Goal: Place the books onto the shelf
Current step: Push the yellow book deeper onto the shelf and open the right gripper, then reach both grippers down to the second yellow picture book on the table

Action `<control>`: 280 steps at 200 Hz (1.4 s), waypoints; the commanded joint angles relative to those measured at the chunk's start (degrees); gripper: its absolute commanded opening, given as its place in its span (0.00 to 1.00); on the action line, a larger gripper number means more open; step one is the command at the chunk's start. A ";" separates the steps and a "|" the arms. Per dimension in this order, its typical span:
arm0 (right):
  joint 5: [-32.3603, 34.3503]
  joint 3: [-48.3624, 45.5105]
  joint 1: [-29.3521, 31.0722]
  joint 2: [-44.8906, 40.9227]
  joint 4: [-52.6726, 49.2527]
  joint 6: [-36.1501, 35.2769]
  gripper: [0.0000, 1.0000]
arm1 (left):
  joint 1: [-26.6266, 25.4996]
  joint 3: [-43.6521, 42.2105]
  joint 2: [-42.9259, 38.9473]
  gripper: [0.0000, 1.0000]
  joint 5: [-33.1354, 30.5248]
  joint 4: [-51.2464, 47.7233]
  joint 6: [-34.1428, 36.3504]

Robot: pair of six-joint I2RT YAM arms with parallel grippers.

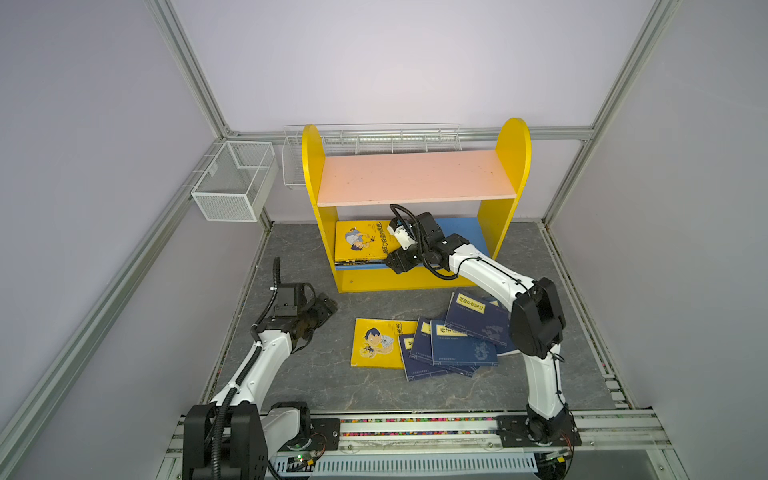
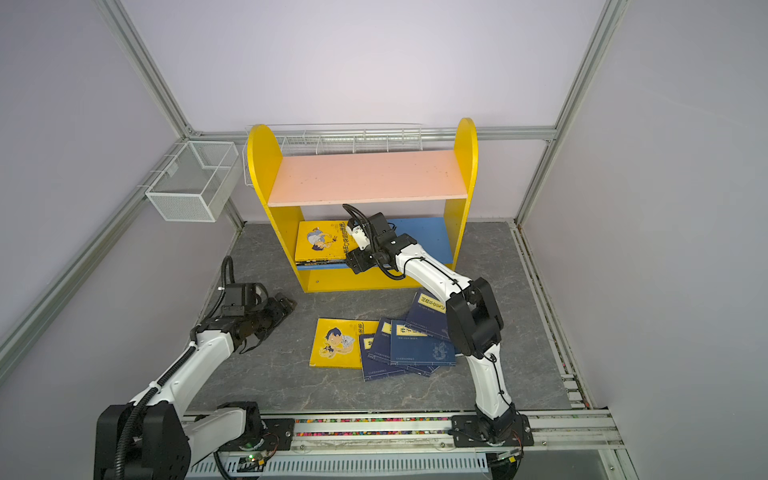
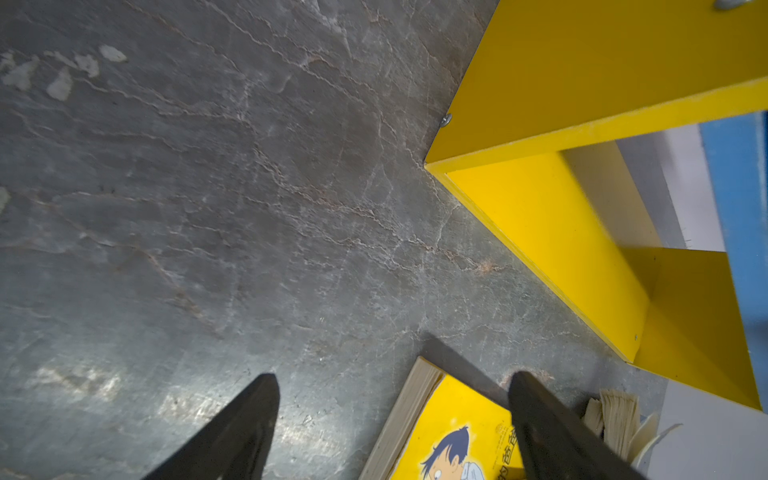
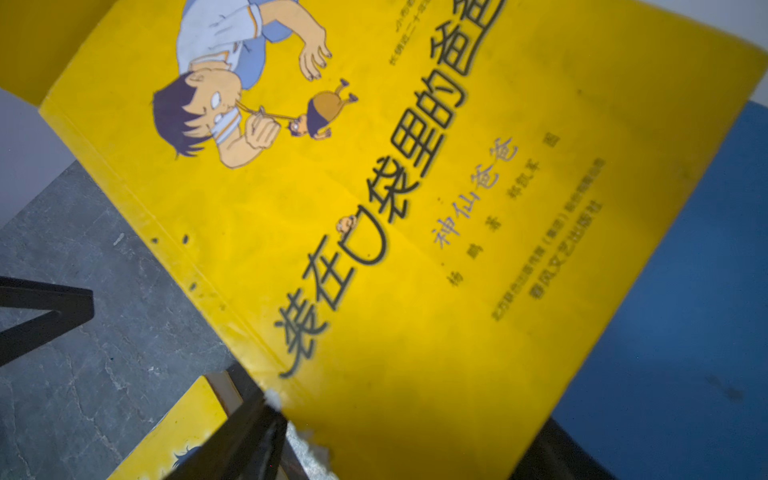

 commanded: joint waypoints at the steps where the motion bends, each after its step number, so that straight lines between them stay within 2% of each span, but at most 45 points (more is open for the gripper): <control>1: -4.22 1.60 2.38 2.31 4.24 0.32 0.77 | 0.17 1.81 0.24 0.88 0.29 -0.80 0.20; 151: -1.30 0.54 5.08 1.07 8.46 4.30 0.81 | -0.65 4.13 1.47 0.88 0.37 -3.99 4.14; 207: 8.83 -10.75 4.32 -8.80 15.47 4.94 0.87 | -6.68 6.90 3.05 0.88 -4.08 -7.83 7.52; 242: 14.51 -21.17 4.17 -18.18 17.61 5.07 0.88 | -7.45 6.79 3.43 0.88 -4.10 -9.87 9.09; 259: 13.60 -26.01 4.23 -22.22 15.76 4.40 0.88 | -7.77 6.44 3.70 0.88 -4.06 -11.02 9.94; 280: 7.69 -30.01 5.77 -23.88 10.81 2.27 0.88 | -9.47 5.63 4.99 0.88 -3.97 -11.49 10.94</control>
